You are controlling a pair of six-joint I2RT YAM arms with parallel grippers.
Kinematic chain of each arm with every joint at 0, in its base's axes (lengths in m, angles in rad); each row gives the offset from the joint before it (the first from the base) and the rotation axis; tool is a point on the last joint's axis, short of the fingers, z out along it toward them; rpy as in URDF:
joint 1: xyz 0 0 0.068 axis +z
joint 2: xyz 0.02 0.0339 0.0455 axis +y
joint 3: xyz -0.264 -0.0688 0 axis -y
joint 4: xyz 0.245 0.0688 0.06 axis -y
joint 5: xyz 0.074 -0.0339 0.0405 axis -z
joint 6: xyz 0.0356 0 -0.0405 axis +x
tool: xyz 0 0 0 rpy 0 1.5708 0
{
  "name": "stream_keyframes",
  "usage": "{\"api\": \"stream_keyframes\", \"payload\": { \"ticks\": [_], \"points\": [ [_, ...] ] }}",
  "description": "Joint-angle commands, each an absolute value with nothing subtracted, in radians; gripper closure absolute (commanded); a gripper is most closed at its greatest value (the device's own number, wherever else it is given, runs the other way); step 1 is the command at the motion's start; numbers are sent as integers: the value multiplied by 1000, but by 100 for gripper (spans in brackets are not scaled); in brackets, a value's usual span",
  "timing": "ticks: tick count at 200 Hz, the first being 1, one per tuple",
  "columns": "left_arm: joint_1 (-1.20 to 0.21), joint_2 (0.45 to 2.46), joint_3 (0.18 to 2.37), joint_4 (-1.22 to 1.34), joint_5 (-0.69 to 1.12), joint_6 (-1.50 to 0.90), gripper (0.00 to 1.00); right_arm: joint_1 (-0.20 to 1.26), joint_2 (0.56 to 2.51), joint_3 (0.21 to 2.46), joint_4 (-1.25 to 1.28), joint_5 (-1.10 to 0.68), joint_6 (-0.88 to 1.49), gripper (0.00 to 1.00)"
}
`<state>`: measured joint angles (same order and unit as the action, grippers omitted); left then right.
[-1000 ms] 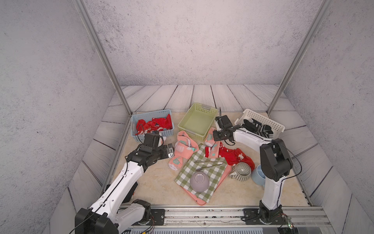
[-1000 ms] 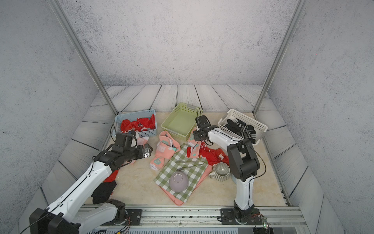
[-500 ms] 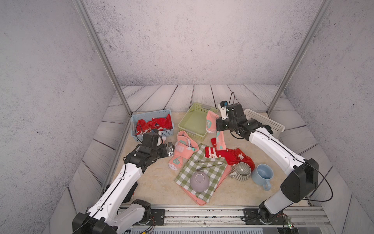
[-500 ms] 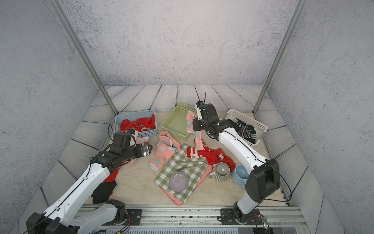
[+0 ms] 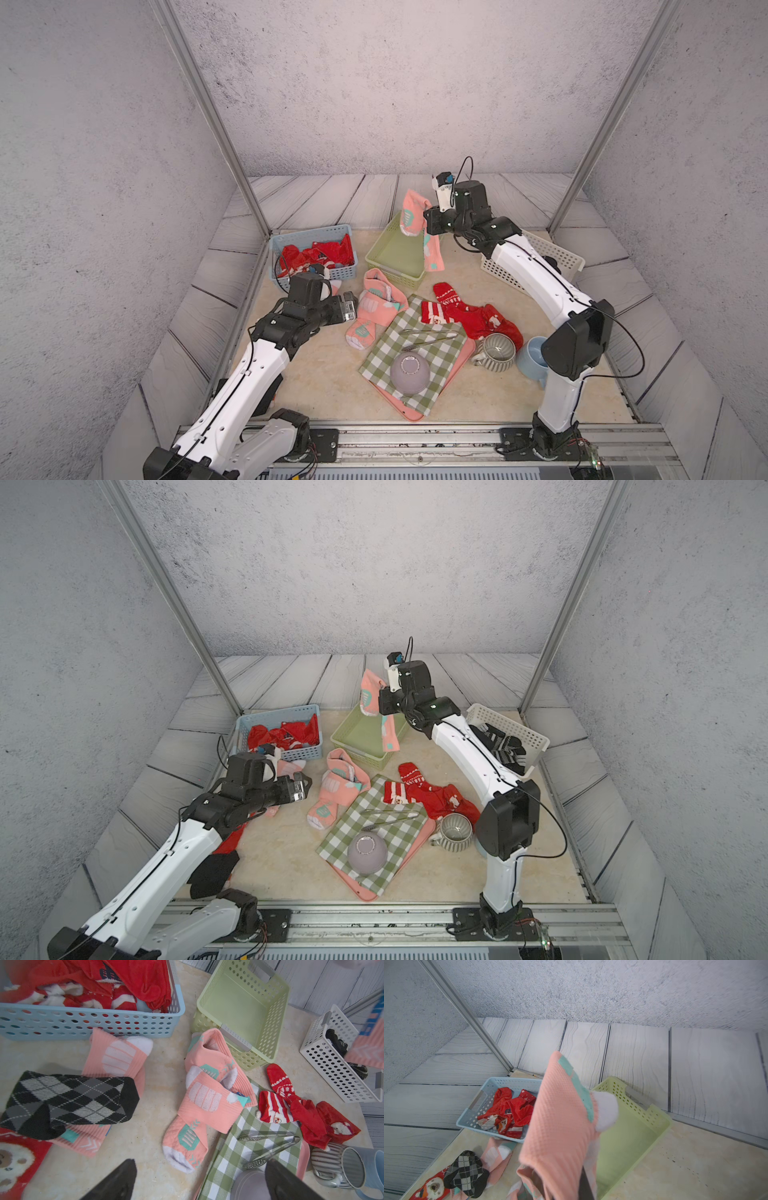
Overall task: Sort the socks into the basket by color
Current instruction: Place the sock in the bin.
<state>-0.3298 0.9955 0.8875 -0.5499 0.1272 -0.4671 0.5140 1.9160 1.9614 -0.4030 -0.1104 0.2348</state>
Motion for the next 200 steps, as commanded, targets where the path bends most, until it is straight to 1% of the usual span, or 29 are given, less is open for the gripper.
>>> {"api": "stream_keyframes", "payload": {
  "ticks": [1,55,107,142,160,200],
  "points": [
    [-339,971,908,-572,119,-442,0,515,1986,2000,-314,-143,231,100],
    [-339,963,906,-589,100,-436,0,514,2169,2029,-165,-156,201,100],
    [-339,983,916,-597,99,-439,0,506,2271,2058,-12,-136,244,100],
    [-339,1002,921,-595,97,-438,0,499,2348,2121,6,-82,277,100],
    [-339,1010,923,-594,98,-440,0,497,2386,2170,-38,-50,286,100],
    [-339,1022,923,-586,98,-441,0,489,2432,2201,-67,-86,309,100]
  ]
}}
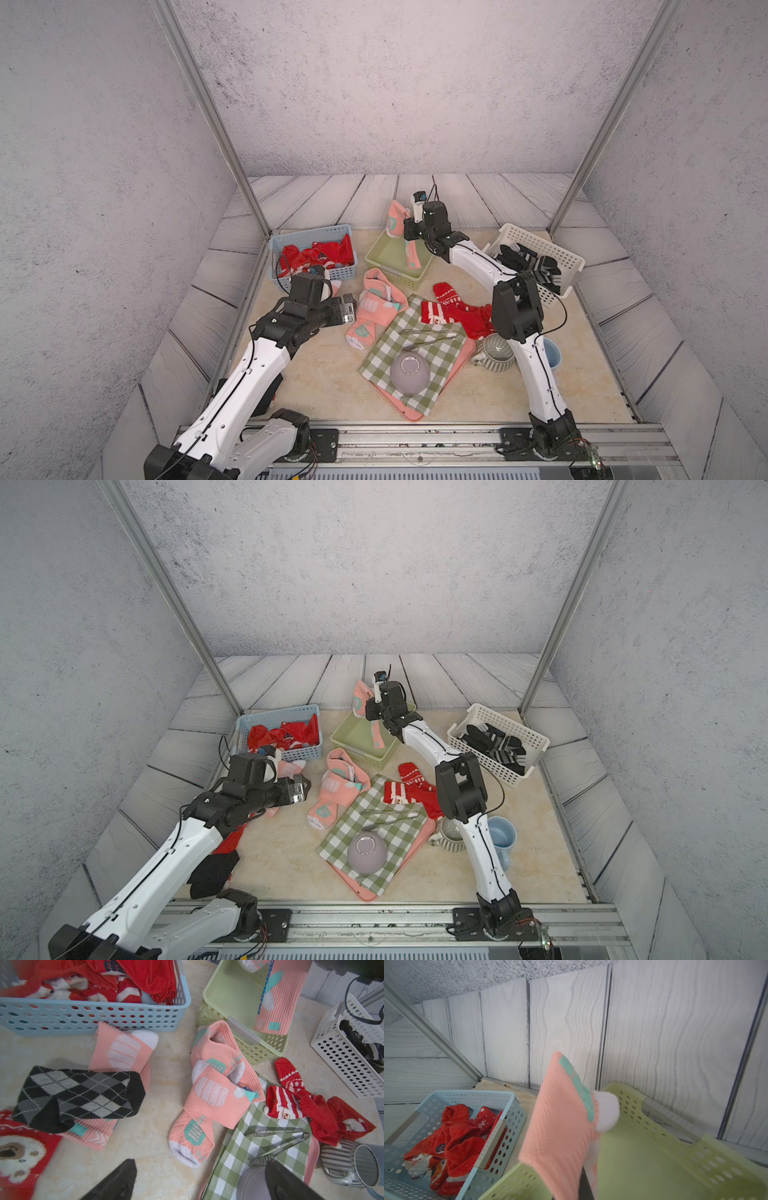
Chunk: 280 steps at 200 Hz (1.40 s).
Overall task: Sort the socks into the basket by color
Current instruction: Place the sock in the bin.
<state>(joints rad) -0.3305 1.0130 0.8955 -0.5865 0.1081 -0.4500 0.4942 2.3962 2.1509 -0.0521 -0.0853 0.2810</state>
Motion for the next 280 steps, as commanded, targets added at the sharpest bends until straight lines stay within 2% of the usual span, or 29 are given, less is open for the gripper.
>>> {"api": "stream_keyframes", "payload": {
  "ticks": [1,60,70,92,96,109,123,166,212,249,280],
  "points": [
    [-339,1022,923,-587,98,-441,0,489,2432,2200,-67,-87,310,100],
    [-339,1022,920,-584,99,-440,0,474,2461,2218,-106,-81,346,98],
    [-339,1022,919,-585,97,-439,0,473,2464,2224,-120,-73,344,86],
    [-339,1024,919,-582,99,-440,0,471,2467,2238,-155,-43,332,29],
    [-339,1023,920,-581,98,-440,0,472,2467,2243,-162,-34,330,22],
    [-339,1022,919,-580,100,-440,0,470,2467,2255,-182,-25,319,16],
    [-339,1019,918,-578,101,-442,0,469,2460,2258,-189,-18,310,2],
    [-339,1014,910,-580,100,-445,0,470,2417,2268,-225,-31,274,1],
    [-339,1049,911,-597,73,-454,0,475,2330,2267,-398,-70,253,1],
    [-339,1116,907,-549,68,-469,0,496,2129,2028,-413,-111,264,1],
    [-338,1198,927,-509,-21,-488,5,529,1935,1778,-398,-135,304,1]
  ]
}}
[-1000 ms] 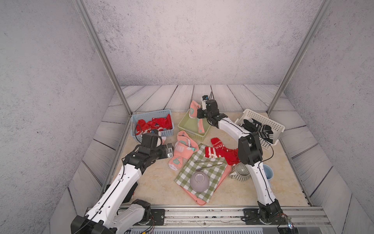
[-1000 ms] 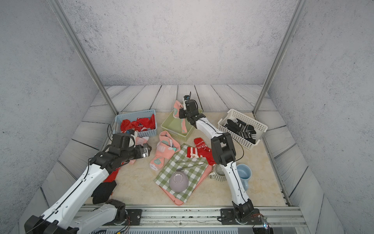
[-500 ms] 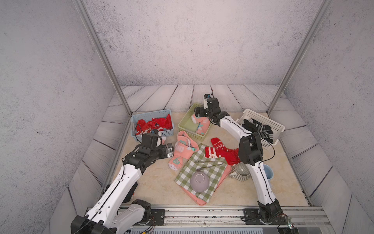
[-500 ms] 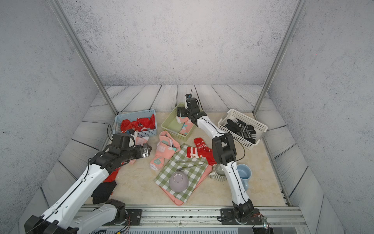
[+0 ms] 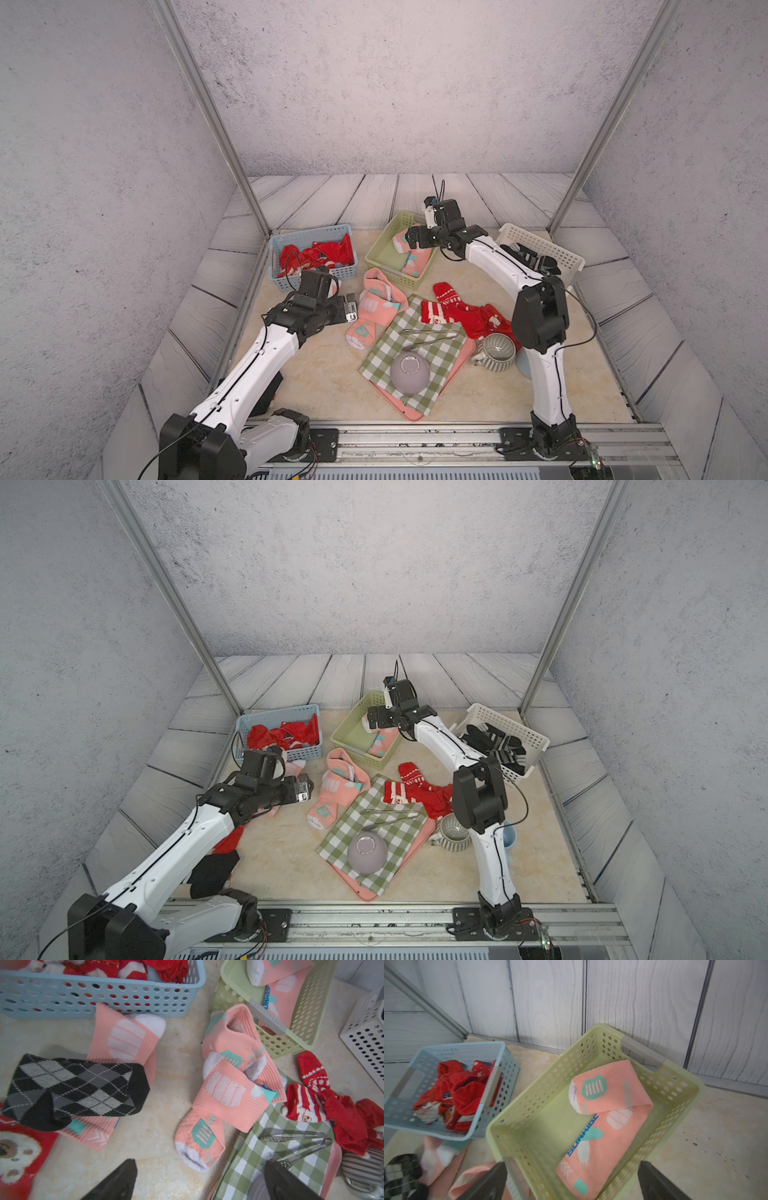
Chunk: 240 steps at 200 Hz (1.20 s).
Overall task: Sort the socks into the basket by color
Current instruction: Place the sock in the bin, then pick up the sock from the center of the board.
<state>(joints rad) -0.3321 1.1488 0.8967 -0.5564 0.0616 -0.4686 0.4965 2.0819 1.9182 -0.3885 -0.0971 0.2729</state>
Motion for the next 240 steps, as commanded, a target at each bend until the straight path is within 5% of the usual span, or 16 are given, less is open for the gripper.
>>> {"api": "stream_keyframes", "payload": {
  "ticks": [1,75,131,240],
  "points": [
    [-338,1201,927,-508,-23,-486,6,531,1929,1770,-397,-136,306,1],
    [-321,1562,1133,-446,-167,-422,32,606,1586,1343,-388,-160,316,1],
    [-301,1805,1293,-547,-297,-407,13,607,1467,1243,-405,-133,297,1],
    [-295,1912,1281,-501,-462,-431,23,606,1441,1197,-384,-151,293,1]
  ]
}}
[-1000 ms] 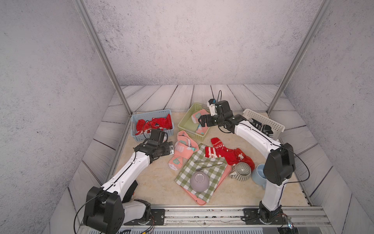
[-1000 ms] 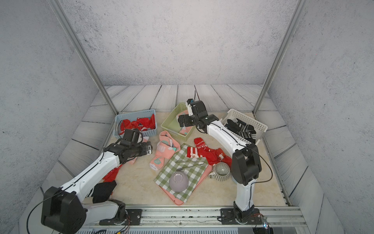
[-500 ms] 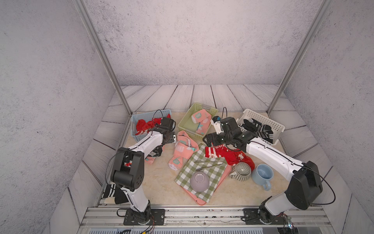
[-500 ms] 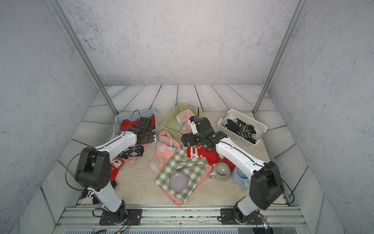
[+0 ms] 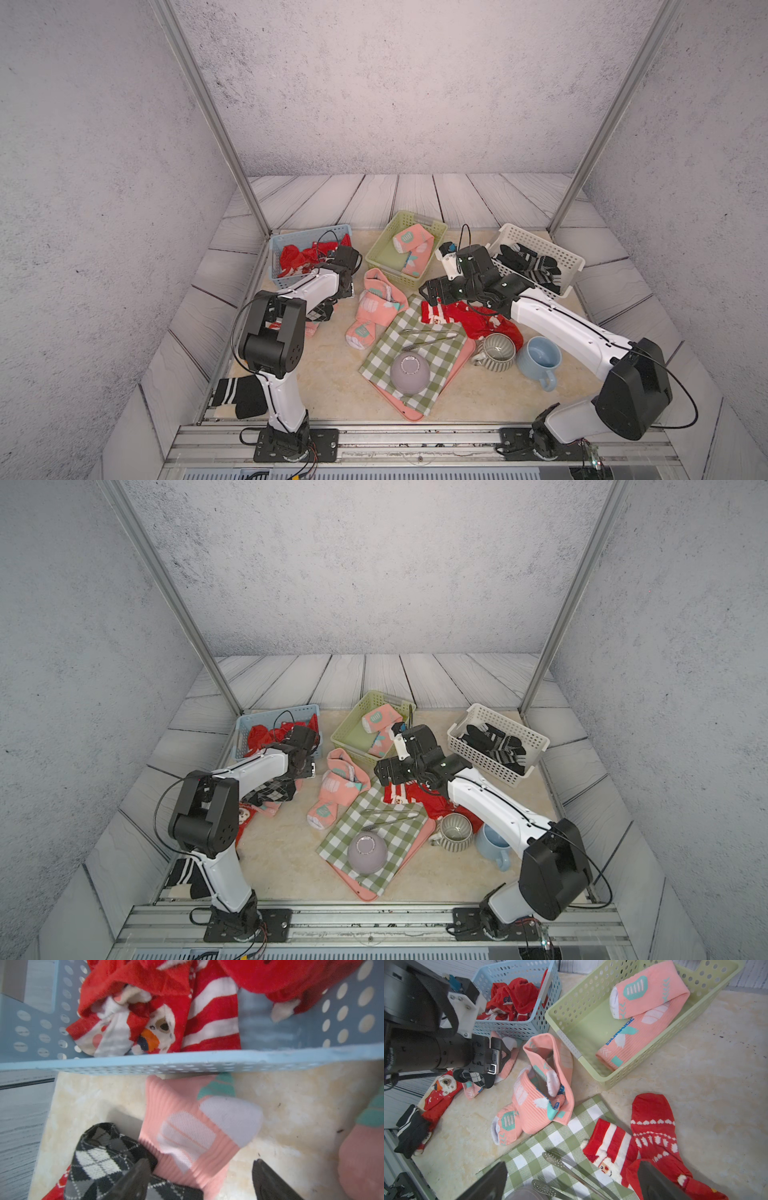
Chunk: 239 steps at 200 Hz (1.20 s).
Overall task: Sort the socks into the basket by color
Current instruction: Pick up the sock from the center of the board.
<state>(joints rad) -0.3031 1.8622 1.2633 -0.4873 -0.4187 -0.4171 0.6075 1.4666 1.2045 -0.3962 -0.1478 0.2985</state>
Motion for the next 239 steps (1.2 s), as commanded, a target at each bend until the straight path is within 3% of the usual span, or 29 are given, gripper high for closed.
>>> {"api": "stream_keyframes", "payload": {
  "ticks": [1,58,77,104,125,136,165,239],
  "points": [
    [-295,1914,1283,-504,-464,-433,23,606,1440,1197,-384,-151,293,1],
    [-275,1977,1347,-552,-454,-452,29,606,1436,1189,-377,-153,295,1],
    [-274,1969,1338,-538,-451,-448,37,606,1429,1184,-372,-147,293,1],
    [-273,1959,1328,-510,-455,-441,39,605,1428,1181,-370,-153,294,1],
    [-275,1954,1326,-500,-452,-437,57,606,1429,1178,-366,-158,295,1],
    [-274,1941,1315,-496,-450,-439,59,606,1431,1179,-366,-160,295,1],
    [-280,1859,1239,-457,-434,-449,100,607,1431,1173,-356,-172,299,1],
    [-335,1508,1067,-441,-391,-471,100,614,1437,1170,-350,-196,307,1]
  ]
}}
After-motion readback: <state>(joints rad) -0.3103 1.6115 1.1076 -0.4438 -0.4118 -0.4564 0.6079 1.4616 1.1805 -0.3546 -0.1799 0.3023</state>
